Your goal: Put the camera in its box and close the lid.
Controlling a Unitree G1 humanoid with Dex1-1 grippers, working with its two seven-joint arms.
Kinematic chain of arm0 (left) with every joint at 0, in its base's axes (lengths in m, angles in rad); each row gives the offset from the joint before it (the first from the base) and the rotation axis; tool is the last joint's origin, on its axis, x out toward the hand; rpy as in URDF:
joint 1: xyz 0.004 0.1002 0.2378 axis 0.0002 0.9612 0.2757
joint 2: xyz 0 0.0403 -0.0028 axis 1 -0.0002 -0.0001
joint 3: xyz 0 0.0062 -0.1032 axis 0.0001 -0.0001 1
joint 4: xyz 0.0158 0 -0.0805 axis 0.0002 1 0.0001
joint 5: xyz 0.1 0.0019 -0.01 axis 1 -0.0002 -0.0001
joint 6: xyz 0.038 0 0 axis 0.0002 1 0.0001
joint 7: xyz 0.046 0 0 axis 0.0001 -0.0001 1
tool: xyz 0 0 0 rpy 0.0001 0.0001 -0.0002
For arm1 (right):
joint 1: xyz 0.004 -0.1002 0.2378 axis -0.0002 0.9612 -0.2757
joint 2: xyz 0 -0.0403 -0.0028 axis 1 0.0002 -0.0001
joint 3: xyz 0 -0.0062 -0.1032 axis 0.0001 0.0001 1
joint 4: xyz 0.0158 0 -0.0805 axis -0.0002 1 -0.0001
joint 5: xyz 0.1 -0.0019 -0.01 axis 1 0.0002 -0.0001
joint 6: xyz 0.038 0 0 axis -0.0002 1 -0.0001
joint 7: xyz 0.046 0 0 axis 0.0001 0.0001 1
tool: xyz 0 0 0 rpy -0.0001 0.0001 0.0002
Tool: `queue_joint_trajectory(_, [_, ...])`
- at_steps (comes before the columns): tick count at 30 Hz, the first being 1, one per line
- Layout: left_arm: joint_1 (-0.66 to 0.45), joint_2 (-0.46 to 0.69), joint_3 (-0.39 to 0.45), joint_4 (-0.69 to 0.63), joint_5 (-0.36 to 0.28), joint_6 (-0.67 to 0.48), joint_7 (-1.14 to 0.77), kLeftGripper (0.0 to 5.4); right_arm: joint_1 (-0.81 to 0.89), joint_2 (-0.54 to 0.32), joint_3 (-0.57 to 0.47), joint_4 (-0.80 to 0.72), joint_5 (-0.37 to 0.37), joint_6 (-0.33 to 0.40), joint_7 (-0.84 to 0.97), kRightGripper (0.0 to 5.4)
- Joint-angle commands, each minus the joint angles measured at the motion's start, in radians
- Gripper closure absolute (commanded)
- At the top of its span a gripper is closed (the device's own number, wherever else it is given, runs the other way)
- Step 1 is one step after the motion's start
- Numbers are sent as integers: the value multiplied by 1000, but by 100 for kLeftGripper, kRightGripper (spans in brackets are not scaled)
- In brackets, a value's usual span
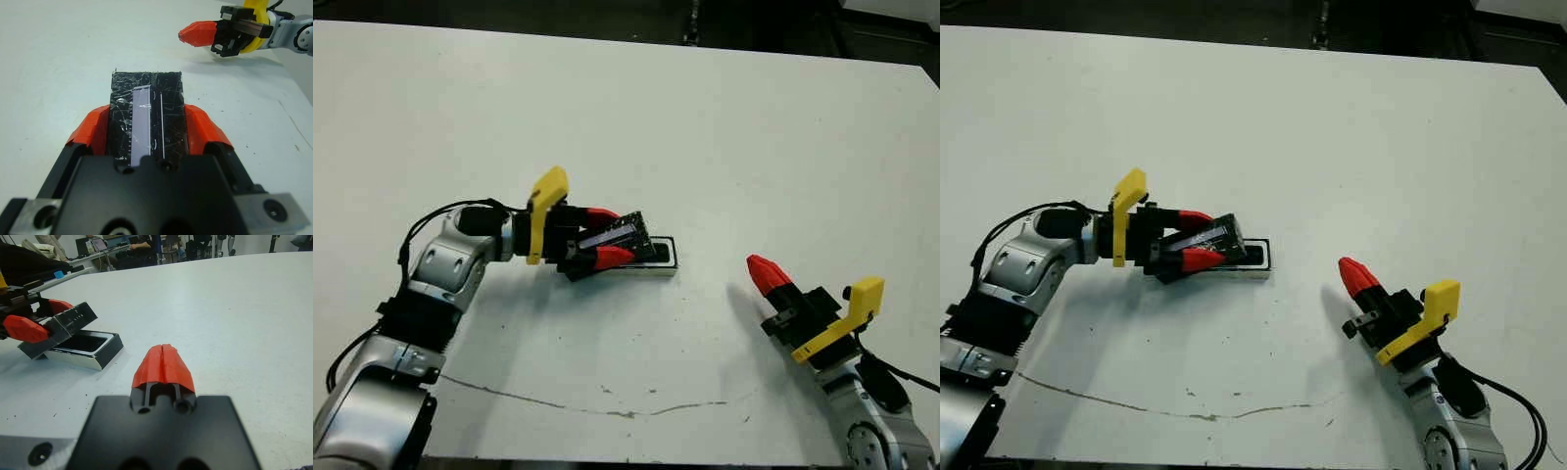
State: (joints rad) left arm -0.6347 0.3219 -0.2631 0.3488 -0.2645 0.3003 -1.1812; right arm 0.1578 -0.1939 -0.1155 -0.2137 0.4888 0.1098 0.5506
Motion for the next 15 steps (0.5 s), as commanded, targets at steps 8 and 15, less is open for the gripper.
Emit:
queue_joint_trajectory(8, [6, -122, -105, 136, 41, -22, -55, 224, 10, -14, -5, 4, -1, 7, 0, 540])
queue_joint_trajectory(15, [-26, -175, -130, 222, 84, -94, -74, 224, 6, -17, -7, 11, 3, 4, 10, 540])
